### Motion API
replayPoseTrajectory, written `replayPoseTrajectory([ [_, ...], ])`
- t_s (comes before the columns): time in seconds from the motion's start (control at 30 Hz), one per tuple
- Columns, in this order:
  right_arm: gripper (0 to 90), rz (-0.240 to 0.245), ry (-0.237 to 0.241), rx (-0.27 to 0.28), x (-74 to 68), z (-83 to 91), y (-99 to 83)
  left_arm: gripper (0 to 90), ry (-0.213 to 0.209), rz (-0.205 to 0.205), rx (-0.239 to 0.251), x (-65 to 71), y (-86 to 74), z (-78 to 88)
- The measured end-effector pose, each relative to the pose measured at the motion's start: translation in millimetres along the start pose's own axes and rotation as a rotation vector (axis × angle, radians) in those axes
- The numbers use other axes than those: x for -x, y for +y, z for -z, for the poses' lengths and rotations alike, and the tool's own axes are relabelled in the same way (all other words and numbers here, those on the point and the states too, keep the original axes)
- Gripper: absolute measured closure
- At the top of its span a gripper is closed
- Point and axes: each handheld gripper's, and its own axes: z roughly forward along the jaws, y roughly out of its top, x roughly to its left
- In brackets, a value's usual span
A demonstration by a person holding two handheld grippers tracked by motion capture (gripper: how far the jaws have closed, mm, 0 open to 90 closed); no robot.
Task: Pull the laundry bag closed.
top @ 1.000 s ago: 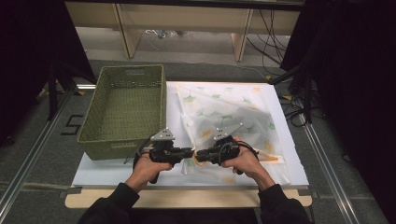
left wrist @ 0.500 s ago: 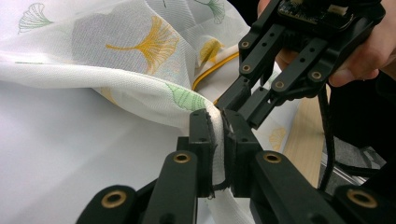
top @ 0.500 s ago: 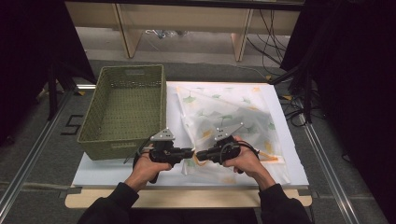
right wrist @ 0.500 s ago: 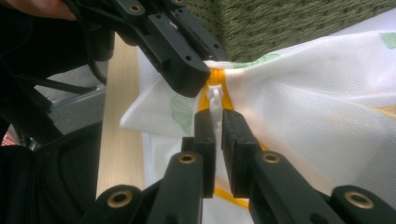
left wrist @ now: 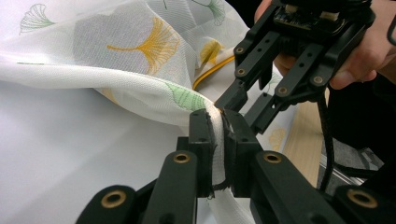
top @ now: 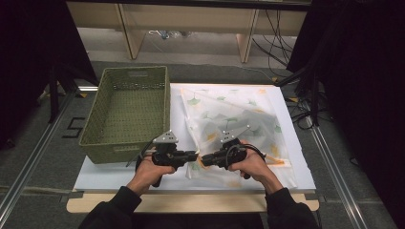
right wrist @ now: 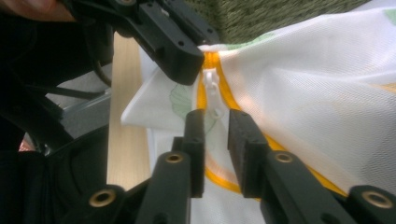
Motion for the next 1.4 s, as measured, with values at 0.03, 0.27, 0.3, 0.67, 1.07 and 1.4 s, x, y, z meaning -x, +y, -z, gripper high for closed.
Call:
replayPoseTrajectory([
  [0.03,76.5,0.014,0.004,-0.003,0.4,-0.5,0.1,82.6,-0.001,-0.001,0.000,0.0,0.0,-0.1],
  [0.27,74.8,0.026,0.019,-0.005,-0.7,-3.5,0.5,82.6,-0.012,-0.010,-0.004,0.1,0.3,-0.1],
  [0.3,75.2,0.028,0.015,-0.001,-1.0,-4.4,0.5,82.6,-0.017,-0.012,-0.001,0.3,0.2,-0.7],
  [0.67,81.4,0.045,0.022,0.037,1.6,-0.9,0.8,82.5,-0.019,-0.016,-0.003,-0.3,-0.4,-0.5],
  [1.07,84.1,0.032,0.006,0.039,1.0,2.0,1.7,82.4,-0.008,-0.021,-0.007,0.0,-0.8,-1.2],
  [1.4,84.8,0.020,-0.010,0.038,-2.1,4.8,3.5,82.4,0.001,-0.023,-0.009,0.3,-0.7,-0.8],
])
